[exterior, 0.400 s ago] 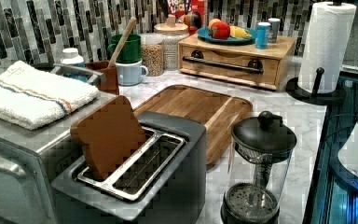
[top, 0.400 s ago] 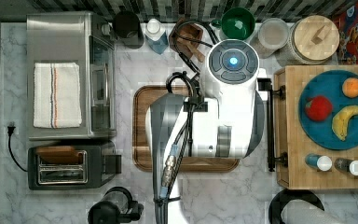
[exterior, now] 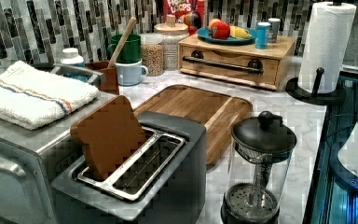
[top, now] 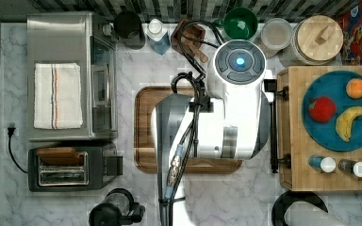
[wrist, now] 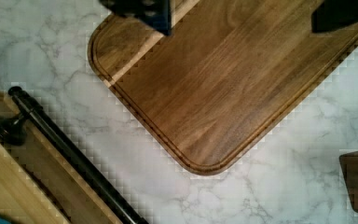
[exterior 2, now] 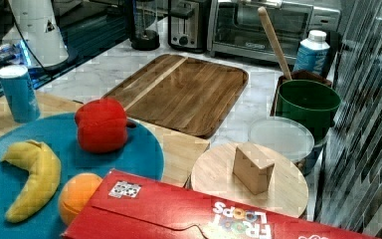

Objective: Open the drawer.

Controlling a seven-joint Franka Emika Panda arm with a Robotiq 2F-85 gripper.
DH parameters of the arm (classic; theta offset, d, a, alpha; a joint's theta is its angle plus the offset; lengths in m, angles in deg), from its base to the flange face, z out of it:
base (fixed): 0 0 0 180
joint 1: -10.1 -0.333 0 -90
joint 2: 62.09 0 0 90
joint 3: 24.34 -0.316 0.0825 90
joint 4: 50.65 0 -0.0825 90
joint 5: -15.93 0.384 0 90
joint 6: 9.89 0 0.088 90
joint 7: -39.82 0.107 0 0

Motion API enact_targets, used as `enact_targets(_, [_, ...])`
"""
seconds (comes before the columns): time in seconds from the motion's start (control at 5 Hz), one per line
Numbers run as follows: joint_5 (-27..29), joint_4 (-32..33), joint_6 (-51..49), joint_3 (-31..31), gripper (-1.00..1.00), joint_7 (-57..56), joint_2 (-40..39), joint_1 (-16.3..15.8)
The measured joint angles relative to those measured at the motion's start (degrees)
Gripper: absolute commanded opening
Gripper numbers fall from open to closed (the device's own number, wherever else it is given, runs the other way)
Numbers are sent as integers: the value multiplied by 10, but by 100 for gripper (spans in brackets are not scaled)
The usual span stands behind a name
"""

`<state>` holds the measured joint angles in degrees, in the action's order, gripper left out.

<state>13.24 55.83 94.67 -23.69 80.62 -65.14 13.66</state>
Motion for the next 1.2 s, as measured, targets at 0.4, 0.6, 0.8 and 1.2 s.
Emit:
enact_targets(0.4, [3, 11, 10, 0, 100, -41, -7, 1])
enact_targets(0.6, [8, 31, 43, 5, 100, -135, -4, 4])
enact_targets(0.8, [13, 62, 51, 9, 100, -239, 5, 23])
enact_targets(1.2, [3, 114, 60, 43, 100, -343, 11, 59])
